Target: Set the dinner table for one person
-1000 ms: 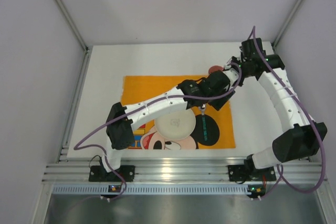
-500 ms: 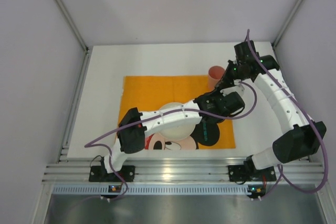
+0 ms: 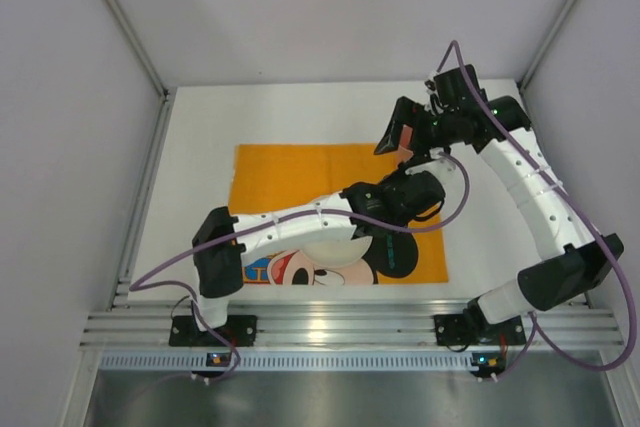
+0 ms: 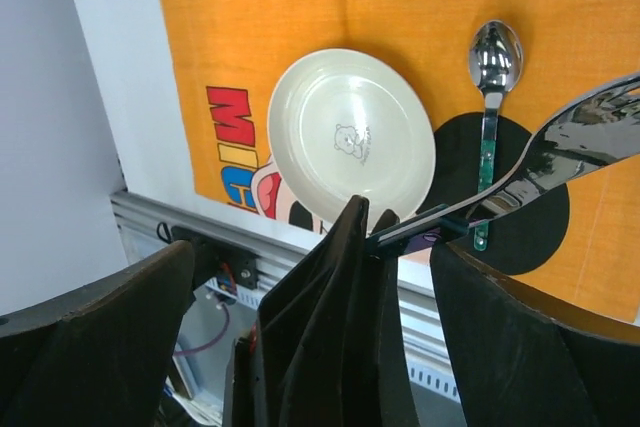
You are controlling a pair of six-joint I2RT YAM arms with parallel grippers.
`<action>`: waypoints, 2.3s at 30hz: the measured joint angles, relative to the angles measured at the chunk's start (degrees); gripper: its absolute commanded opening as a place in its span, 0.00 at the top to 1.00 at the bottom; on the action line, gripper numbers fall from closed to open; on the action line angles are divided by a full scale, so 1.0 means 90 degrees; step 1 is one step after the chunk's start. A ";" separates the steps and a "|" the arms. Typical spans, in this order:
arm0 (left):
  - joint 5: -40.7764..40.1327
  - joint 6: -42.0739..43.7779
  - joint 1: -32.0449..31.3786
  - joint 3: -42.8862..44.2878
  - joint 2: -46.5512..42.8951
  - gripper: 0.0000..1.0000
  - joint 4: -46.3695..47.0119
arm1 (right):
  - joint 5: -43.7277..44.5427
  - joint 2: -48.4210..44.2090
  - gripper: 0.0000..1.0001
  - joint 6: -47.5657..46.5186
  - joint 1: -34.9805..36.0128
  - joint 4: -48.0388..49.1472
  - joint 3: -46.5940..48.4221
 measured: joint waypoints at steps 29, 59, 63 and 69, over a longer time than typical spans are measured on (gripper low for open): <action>0.3213 -0.2567 0.4418 -0.4031 -0.3327 1.00 -0.0415 | -0.0546 0.0095 0.00 -0.0903 -0.2040 -0.0024 0.1141; 0.5316 -0.3832 0.4918 -0.5221 -0.2679 0.02 -0.1399 | -0.0357 -0.0942 0.00 -0.1117 -0.2040 0.0250 -0.1515; 0.5064 -0.3716 0.4920 -0.4551 -0.2679 0.02 -0.2011 | -0.0372 -0.1047 0.00 -0.1144 -0.2040 0.0347 -0.1671; 0.3694 -0.3208 0.5078 -0.2722 -0.2715 0.01 -0.2086 | -0.0602 -0.1355 0.00 -0.1195 -0.2038 0.0585 -0.1821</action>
